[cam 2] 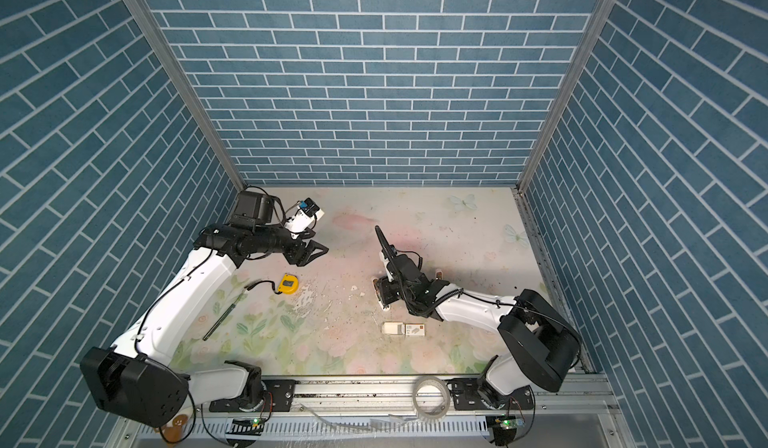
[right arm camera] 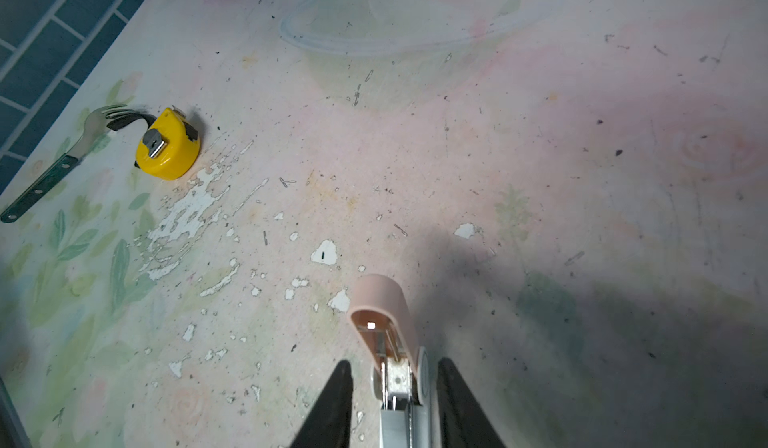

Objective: Load the staples into the stapler

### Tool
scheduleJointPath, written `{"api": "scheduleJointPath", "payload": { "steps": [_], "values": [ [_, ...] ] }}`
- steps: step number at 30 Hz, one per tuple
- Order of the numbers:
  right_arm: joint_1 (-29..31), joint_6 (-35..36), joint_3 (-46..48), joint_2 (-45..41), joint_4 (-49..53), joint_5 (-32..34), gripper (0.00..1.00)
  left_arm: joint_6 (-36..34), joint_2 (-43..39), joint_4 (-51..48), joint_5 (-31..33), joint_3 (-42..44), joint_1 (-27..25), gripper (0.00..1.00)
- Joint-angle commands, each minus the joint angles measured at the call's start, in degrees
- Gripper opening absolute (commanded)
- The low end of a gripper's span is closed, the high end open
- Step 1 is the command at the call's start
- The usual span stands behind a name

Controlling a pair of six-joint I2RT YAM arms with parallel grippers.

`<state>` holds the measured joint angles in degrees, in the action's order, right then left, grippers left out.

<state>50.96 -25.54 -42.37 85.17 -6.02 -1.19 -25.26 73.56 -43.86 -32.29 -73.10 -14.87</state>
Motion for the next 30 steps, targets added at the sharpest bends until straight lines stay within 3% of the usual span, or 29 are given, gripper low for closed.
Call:
{"api": "scheduleJointPath", "payload": {
  "steps": [1,30],
  "values": [
    [-0.5,-0.6,-1.4,1.8,3.6,-3.3,0.35,-0.6,-0.8,0.4,-0.5,1.1,0.5,0.73],
    [-2.4,1.9,-5.0,7.1,8.0,-3.5,0.34,-0.1,-0.7,1.4,-0.8,2.1,0.4,0.72]
  ]
}}
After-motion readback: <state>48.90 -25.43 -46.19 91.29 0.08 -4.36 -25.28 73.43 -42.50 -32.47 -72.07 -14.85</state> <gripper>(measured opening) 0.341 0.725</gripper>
